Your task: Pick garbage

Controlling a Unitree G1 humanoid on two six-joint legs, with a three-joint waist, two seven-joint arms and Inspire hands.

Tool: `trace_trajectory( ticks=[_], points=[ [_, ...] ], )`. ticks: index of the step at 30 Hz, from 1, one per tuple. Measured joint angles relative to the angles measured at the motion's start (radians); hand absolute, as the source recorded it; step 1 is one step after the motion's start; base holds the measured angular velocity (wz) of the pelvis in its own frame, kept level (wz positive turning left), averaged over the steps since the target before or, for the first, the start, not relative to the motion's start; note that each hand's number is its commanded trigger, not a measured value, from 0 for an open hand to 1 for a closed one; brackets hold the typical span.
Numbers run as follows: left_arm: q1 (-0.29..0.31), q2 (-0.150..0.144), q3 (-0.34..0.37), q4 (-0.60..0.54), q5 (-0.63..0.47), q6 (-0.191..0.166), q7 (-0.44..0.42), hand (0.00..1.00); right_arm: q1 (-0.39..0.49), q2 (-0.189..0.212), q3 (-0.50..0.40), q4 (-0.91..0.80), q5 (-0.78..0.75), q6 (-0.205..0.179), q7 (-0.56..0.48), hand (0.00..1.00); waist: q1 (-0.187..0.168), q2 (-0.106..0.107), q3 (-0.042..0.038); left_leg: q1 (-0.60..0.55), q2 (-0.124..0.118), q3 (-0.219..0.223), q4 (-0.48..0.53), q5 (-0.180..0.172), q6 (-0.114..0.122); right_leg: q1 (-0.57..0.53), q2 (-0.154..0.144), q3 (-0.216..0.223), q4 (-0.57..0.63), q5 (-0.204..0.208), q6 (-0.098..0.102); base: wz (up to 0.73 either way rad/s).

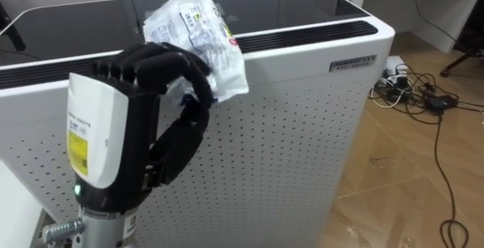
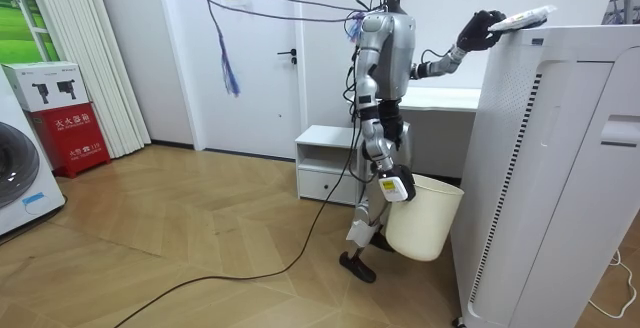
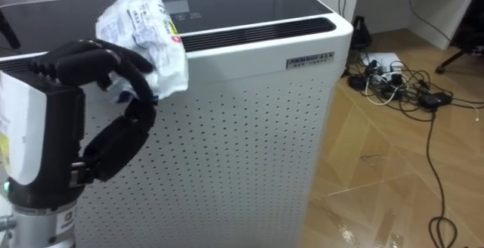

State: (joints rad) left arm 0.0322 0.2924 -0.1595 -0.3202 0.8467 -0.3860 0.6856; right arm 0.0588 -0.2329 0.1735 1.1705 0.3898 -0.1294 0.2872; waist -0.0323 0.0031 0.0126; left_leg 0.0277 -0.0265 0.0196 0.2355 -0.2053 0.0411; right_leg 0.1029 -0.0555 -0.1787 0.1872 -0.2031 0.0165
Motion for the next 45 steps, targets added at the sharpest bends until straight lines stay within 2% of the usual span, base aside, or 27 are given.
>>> trace_trajectory(
  ticks=[3, 9, 10, 11, 12, 13, 15, 17, 18, 20, 21, 23, 24, 26, 29, 31, 32, 33, 35, 38, 42, 44, 45],
  points=[
    [-0.002, 0.008, 0.0, 0.0, 0.0, -0.002, 0.0, 1.0, 0.0, 0.0, 0.0, -0.004, 0.0, 0.0, -0.001, 1.0, 0.0, -0.001, 0.0018, -0.001, 0.0, 0.002, -0.003, 0.0, 0.0, -0.004, 0.001, 0.001, 0.0, 0.0, 0.0, -0.01],
    [-0.003, 0.008, -0.003, 0.0, -0.008, -0.018, 0.001, 1.0, -0.001, 0.0, 0.002, -0.008, 0.0, 0.0, -0.004, 1.0, 0.008, 0.002, -0.0002, -0.007, -0.002, 0.004, -0.008, 0.0, 0.0, -0.013, 0.002, 0.006, -0.001, 0.0, 0.0, -0.01],
    [-0.003, 0.008, -0.002, 0.0, -0.013, -0.023, 0.0, 1.0, -0.001, 0.0, 0.002, -0.008, 0.0, 0.0, -0.005, 1.0, 0.009, -0.001, 0.0016, -0.007, -0.002, 0.004, -0.008, 0.0, 0.0, -0.013, 0.002, 0.006, -0.001, 0.0, 0.0, 0.0],
    [-0.003, 0.008, -0.005, 0.0, -0.054, -0.032, -0.008, 1.0, -0.001, 0.0, 0.003, -0.012, 0.006, 0.0, -0.006, 1.0, 0.012, 0.005, -0.0029, -0.007, -0.001, 0.005, -0.008, 0.0, 0.0, -0.013, 0.001, 0.006, -0.001, 0.0, 0.0, 0.0],
    [-0.003, 0.008, -0.008, 0.0, -0.099, -0.037, -0.019, 1.0, -0.002, -0.001, 0.003, -0.014, 0.009, 0.0, -0.006, 1.0, 0.01, 0.005, -0.0028, -0.005, -0.001, 0.005, -0.008, 0.0, 0.0, -0.013, 0.001, 0.008, -0.001, 0.0, 0.0, 0.0],
    [-0.003, 0.007, -0.01, 0.0, -0.196, -0.045, -0.052, 1.0, -0.002, -0.001, 0.004, -0.015, 0.009, -0.001, -0.005, 1.0, 0.011, -0.003, 0.0017, -0.001, -0.001, 0.006, -0.008, 0.0, 0.0, -0.01, 0.001, 0.008, -0.001, 0.0, 0.0, -0.03],
    [-0.004, 0.004, -0.011, 0.0, -0.349, -0.052, -0.117, 1.0, -0.002, 0.0, 0.004, -0.014, 0.002, -0.001, -0.003, 1.0, 0.01, -0.003, 0.0004, 0.002, -0.001, 0.006, -0.005, 0.0, 0.0, -0.004, 0.001, 0.008, -0.002, 0.0, 0.0, 0.0],
    [-0.007, -0.008, -0.021, -0.006, -0.625, -0.06, -0.227, 1.0, -0.002, 0.0, 0.004, -0.014, 0.001, -0.001, 0.0, 1.0, 0.008, -0.006, 0.0019, 0.001, 0.002, 0.006, -0.003, 0.0, 0.0, -0.003, 0.0, 0.008, -0.001, 0.0, 0.0, 0.02],
    [-0.01, -0.013, -0.025, -0.011, -0.693, -0.06, -0.254, 1.0, -0.002, 0.0, 0.005, -0.014, 0.002, -0.001, 0.0, 1.0, 0.008, -0.007, 0.0021, 0.0, 0.002, 0.006, -0.003, 0.0, 0.0, -0.003, 0.0, 0.005, -0.001, 0.0, 0.0, 0.07],
    [-0.019, -0.015, -0.05, -0.026, -0.931, -0.059, -0.368, 1.0, -0.003, 0.0, 0.019, -0.013, 0.003, 0.0, -0.001, 1.0, 0.011, -0.014, -0.0011, -0.002, -0.001, 0.007, -0.002, 0.002, -0.001, -0.004, -0.002, -0.001, -0.001, -0.001, 0.001, 0.07],
    [-0.017, -0.014, -0.054, -0.034, -0.976, -0.057, -0.397, 1.0, -0.004, 0.0, 0.022, -0.013, 0.003, 0.0, 0.0, 1.0, 0.012, -0.015, -0.0016, -0.002, 0.0, 0.007, -0.002, 0.002, 0.0, -0.004, -0.003, -0.001, -0.002, -0.001, 0.001, 0.03],
    [-0.016, -0.015, -0.09, -0.046, -1.15, -0.054, -0.528, 1.0, -0.016, 0.001, 0.037, -0.01, 0.003, 0.001, 0.0, 1.0, 0.013, -0.02, -0.0017, -0.006, -0.001, 0.006, 0.001, 0.003, 0.001, -0.005, -0.005, -0.004, -0.002, -0.001, 0.001, 0.04],
    [-0.016, -0.016, -0.104, -0.043, -1.194, -0.043, -0.561, 1.0, -0.02, 0.001, 0.041, -0.01, 0.002, 0.001, 0.0, 1.0, 0.013, -0.022, -0.0017, -0.006, -0.002, 0.001, 0.001, 0.004, 0.002, -0.005, -0.005, -0.005, -0.001, -0.001, 0.001, 0.0],
    [-0.014, -0.032, -0.139, -0.018, -1.324, 0.008, -0.686, 1.0, -0.036, 0.002, 0.043, -0.009, -0.003, 0.001, 0.007, 1.0, 0.014, -0.027, -0.0002, -0.013, -0.002, 0.004, 0.001, 0.005, 0.003, -0.015, -0.006, -0.001, 0.003, -0.001, 0.001, 0.0],
    [-0.014, -0.048, -0.146, -0.003, -1.405, 0.058, -0.801, 1.0, -0.042, 0.002, 0.042, -0.013, -0.006, 0.001, 0.013, 1.0, 0.014, -0.031, 0.0009, -0.022, 0.0, 0.005, 0.001, 0.006, 0.003, -0.024, -0.003, 0.008, 0.003, 0.0, 0.001, -0.01],
    [-0.015, -0.044, -0.144, 0.009, -1.409, 0.07, -0.856, 1.0, -0.042, 0.0, 0.042, -0.019, -0.007, 0.002, 0.013, 1.0, 0.018, -0.03, 0.0003, -0.029, 0.001, 0.006, 0.002, 0.006, 0.003, -0.032, -0.003, 0.012, 0.005, 0.0, 0.001, -0.05],
    [-0.015, -0.041, -0.144, 0.015, -1.417, 0.086, -0.885, 1.0, -0.041, -0.001, 0.043, -0.027, -0.006, 0.002, 0.01, 1.0, 0.019, -0.025, -0.0024, -0.036, 0.002, 0.006, 0.004, 0.006, 0.003, -0.035, -0.003, 0.012, 0.011, 0.0, 0.001, -0.03],
    [-0.014, -0.039, -0.144, 0.021, -1.429, 0.095, -0.902, 1.0, -0.041, -0.001, 0.044, -0.033, -0.006, 0.002, 0.007, 1.0, 0.021, -0.025, -0.0012, -0.037, 0.002, 0.007, 0.004, 0.006, 0.003, -0.037, -0.003, 0.012, 0.014, 0.0, 0.001, 0.0],
    [-0.009, -0.024, -0.144, 0.052, -1.443, 0.146, -0.948, 1.0, -0.037, -0.001, 0.046, -0.052, -0.005, 0.002, 0.001, 1.0, 0.02, -0.028, 0.0008, -0.042, 0.004, 0.008, 0.005, 0.006, 0.002, -0.043, -0.001, 0.011, 0.016, 0.0, 0.001, 0.0],
    [-0.004, -0.007, -0.144, 0.067, -1.462, 0.183, -0.979, 1.0, -0.039, -0.002, 0.047, -0.063, -0.005, 0.003, -0.001, 1.0, 0.012, -0.028, 0.0019, -0.071, 0.005, 0.008, 0.023, 0.006, 0.002, -0.06, -0.002, -0.002, 0.018, 0.001, -0.001, 0.06],
    [-0.004, -0.002, -0.141, 0.097, -1.497, 0.191, -1.009, 1.0, -0.043, -0.002, 0.054, -0.058, -0.003, 0.02, -0.001, 1.0, 0.014, -0.026, 0.0019, -0.082, 0.006, 0.007, 0.025, 0.006, 0.002, -0.066, -0.004, -0.02, 0.02, 0.002, -0.002, 0.09],
    [-0.003, -0.007, -0.14, 0.128, -1.496, 0.192, -1.029, 1.0, -0.053, -0.002, 0.054, -0.051, -0.003, 0.021, 0.0, 1.0, 0.015, -0.017, 0.0051, -0.099, 0.006, 0.001, 0.035, 0.006, 0.002, -0.073, -0.005, -0.033, 0.021, 0.003, -0.003, 0.11],
    [-0.003, -0.008, -0.14, 0.138, -1.494, 0.192, -1.034, 1.0, -0.055, -0.002, 0.054, -0.051, -0.004, 0.022, 0.0, 1.0, 0.017, -0.013, 0.003, -0.107, 0.006, 0.0, 0.037, 0.006, 0.001, -0.082, -0.005, -0.035, 0.025, 0.003, -0.003, 0.04]
  ],
)
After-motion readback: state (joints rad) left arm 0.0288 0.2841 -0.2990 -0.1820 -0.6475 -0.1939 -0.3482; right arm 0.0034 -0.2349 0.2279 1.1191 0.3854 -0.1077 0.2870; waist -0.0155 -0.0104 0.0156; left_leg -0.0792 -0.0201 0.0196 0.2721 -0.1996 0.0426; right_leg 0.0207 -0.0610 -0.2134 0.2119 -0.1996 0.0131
